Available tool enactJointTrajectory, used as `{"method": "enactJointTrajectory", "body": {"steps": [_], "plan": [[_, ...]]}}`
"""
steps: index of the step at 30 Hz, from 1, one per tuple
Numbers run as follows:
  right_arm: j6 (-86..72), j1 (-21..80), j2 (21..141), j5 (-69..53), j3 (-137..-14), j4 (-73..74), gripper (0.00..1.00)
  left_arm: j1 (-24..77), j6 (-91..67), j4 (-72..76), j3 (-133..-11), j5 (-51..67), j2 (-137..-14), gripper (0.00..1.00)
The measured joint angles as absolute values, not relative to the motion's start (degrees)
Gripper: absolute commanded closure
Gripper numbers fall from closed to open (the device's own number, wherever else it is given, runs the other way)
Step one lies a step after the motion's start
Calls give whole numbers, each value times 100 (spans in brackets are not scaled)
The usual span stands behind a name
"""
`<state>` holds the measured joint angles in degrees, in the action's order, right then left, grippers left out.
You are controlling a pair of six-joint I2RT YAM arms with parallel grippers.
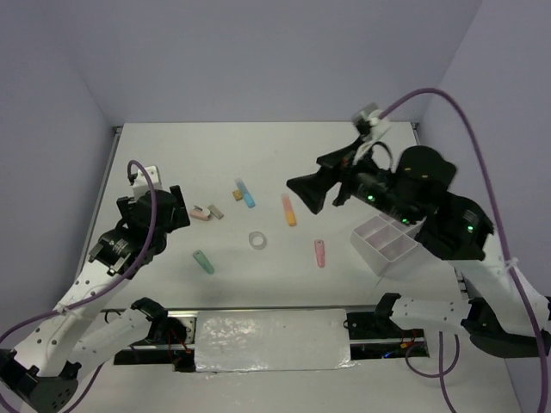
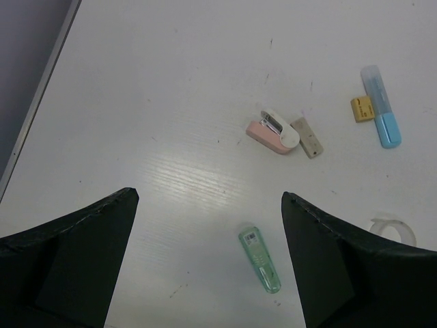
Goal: Sort the stationery into containers
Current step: Pick up the stationery from the center of the board.
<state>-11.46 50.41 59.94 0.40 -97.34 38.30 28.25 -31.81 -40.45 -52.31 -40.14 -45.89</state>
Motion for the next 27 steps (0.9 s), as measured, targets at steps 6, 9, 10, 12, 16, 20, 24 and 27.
{"method": "enactJointTrajectory", "body": {"steps": [6, 9, 10, 12, 16, 20, 24, 27], "plan": [[-1393, 5566, 6114, 1197, -7839, 3479, 0, 2825, -3181, -4071, -5231, -4027, -4665, 1], [-1479, 5572, 6473, 1472, -7448, 3505, 0, 2825, -3173, -4069, -5231, -4023, -4727, 1], [-1492, 5575, 6617, 1570, -7450, 3461, 0, 2825, -3162, -4066, -5231, -4021, -4762, 1], [-1490, 5575, 6928, 1787, -7461, 3317, 0, 2825, -3146, -4060, -5231, -4012, -4862, 1], [-1479, 5492, 7603, 2071, -7524, 3050, 1, 2825, -3148, -4056, -5231, -3920, -5026, 1], [-1608, 5100, 8390, 1868, -7671, 2840, 6, 2825, -3148, -4058, -5231, -3874, -4978, 1], [-1719, 4639, 8919, 1549, -7671, 2792, 19, 2825, -3168, -4062, -5231, -3874, -4755, 1], [-1726, 4436, 9083, 1358, -7653, 2812, 33, 2825, -3170, -4045, -5231, -3837, -4574, 1]]}}
